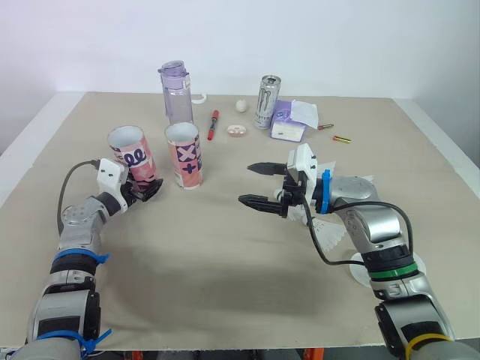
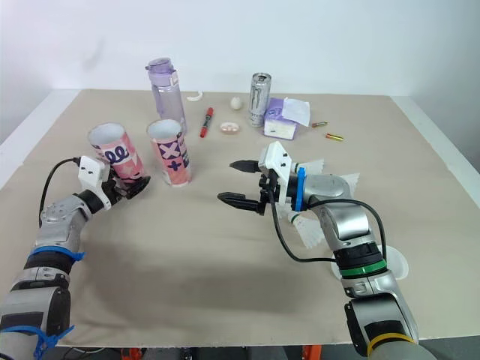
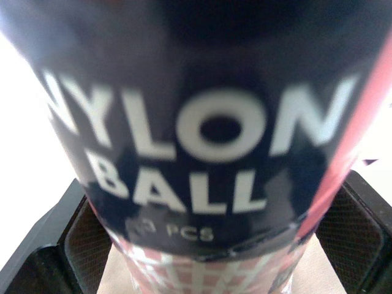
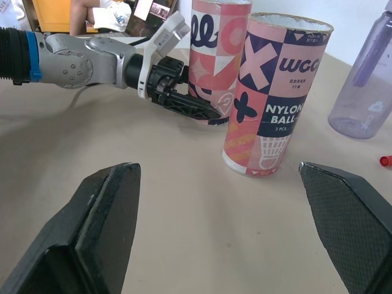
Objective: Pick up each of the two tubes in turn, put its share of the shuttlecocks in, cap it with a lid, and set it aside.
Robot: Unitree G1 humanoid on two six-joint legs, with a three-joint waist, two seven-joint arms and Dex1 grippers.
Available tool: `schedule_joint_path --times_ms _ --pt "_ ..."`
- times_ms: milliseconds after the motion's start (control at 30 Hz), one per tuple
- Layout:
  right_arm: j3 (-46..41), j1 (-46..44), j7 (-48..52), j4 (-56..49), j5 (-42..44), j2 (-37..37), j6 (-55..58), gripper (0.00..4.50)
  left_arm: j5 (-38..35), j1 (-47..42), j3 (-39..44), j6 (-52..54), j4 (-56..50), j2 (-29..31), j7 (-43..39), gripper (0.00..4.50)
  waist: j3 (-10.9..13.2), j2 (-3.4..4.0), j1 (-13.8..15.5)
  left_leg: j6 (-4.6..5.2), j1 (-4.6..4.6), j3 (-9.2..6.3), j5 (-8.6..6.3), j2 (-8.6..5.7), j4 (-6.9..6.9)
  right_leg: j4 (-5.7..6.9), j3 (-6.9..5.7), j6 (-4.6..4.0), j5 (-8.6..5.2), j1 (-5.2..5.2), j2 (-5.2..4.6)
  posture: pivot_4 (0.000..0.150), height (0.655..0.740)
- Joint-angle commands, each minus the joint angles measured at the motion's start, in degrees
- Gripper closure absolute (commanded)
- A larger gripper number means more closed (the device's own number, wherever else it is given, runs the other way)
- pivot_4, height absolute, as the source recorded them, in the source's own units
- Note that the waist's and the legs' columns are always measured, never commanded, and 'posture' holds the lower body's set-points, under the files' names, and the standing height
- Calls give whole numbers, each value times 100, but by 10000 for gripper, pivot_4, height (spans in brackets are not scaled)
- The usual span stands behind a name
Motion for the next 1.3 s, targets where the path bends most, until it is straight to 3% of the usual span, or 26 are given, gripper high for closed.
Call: schedule_joint_path --times_ms 33,133,567,800,1000,1300 --pt "-229 -6 8 -278 104 -69 14 12 -170 -147 151 -223 31 8 -216 2439 0 0 0 0 0 0 0 0 0 0 0 0 0 0 0 1500 7400" --pt "-228 17 17 -315 112 -80 48 0 -123 -157 144 -266 123 12 -197 10084 0 0 -1 0 0 -1 0 0 0 0 0 0 0 -1 2 1500 7400" --pt "-263 107 -31 -489 175 -61 133 0 51 49 51 -430 -55 260 -227 10084 0 0 -8 0 0 -2 0 0 1 1 0 1 1 0 2 1500 7400" --pt "-338 399 -31 -981 349 -96 250 0 6 1004 -184 82 -1870 746 -758 10084 0 1 0 -1 -5 -2 -1 2 -5 1 0 0 -3 -6 0 1500 7400" --pt "-426 801 26 -1537 450 -298 302 0 -311 1773 -532 1435 -4232 1413 -1409 10084 2 -1 0 -3 -4 -2 -2 6 -2 2 -2 -4 -6 -7 -1 1500 7400" --pt "-810 1809 -261 -2675 821 -714 689 0 -136 1134 -1861 3501 -6083 1888 -1850 10084 5 -2 91 -3 -7 -3 -2 -3 1 3 -2 -9 -22 -6 -6 1500 7400"
